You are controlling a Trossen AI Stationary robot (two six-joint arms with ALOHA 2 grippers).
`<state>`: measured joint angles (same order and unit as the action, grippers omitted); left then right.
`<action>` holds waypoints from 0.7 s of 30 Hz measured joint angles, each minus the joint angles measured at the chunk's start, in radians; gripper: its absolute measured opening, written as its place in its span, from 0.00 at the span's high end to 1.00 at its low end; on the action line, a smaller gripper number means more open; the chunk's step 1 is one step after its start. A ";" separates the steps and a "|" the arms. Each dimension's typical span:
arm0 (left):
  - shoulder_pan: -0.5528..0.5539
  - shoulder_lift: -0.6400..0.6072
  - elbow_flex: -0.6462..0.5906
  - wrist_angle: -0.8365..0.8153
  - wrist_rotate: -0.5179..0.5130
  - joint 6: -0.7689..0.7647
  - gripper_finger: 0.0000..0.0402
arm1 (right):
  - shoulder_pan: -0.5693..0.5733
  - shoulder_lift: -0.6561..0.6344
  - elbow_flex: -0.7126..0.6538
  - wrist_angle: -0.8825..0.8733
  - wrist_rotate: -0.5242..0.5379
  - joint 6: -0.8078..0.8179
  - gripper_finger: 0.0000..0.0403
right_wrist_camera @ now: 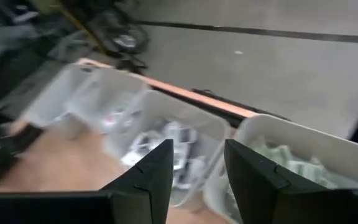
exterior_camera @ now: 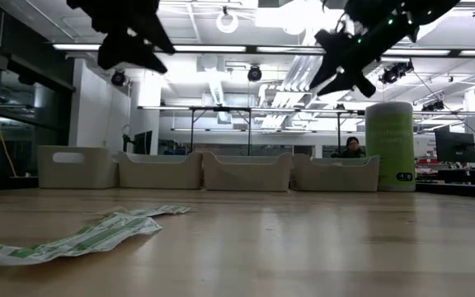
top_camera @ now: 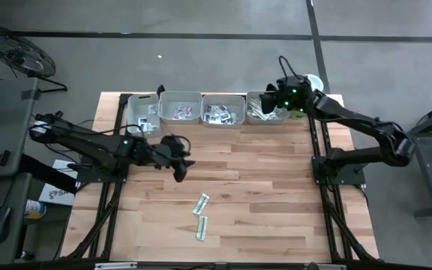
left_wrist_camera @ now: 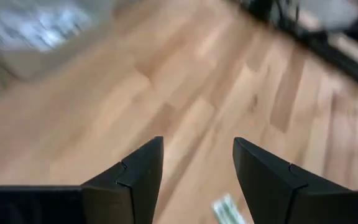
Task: Pick & Place First Aid Supplies
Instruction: Put the green bandage into the right gray bin
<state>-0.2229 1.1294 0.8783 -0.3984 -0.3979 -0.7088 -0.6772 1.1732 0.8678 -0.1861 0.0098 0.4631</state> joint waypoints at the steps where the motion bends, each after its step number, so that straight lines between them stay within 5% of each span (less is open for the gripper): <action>1: 0.000 0.015 0.000 -0.007 0.035 0.001 0.52 | 0.004 -0.017 0.000 -0.004 -0.021 -0.002 0.66; 9: -0.021 0.143 -0.001 -0.018 0.325 0.027 0.52 | 0.125 -0.071 0.001 -0.067 -0.139 0.010 0.66; 16: -0.100 0.227 -0.001 -0.010 0.340 0.050 0.54 | 0.332 -0.068 0.001 -0.072 -0.056 0.058 0.66; 21: -0.155 0.251 -0.001 -0.005 0.335 0.086 0.66 | 0.475 -0.054 0.001 -0.071 0.040 0.086 0.66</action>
<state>-0.3782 1.3801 0.8772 -0.4034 -0.0628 -0.6231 -0.2025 1.1194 0.8688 -0.2576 0.0493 0.5496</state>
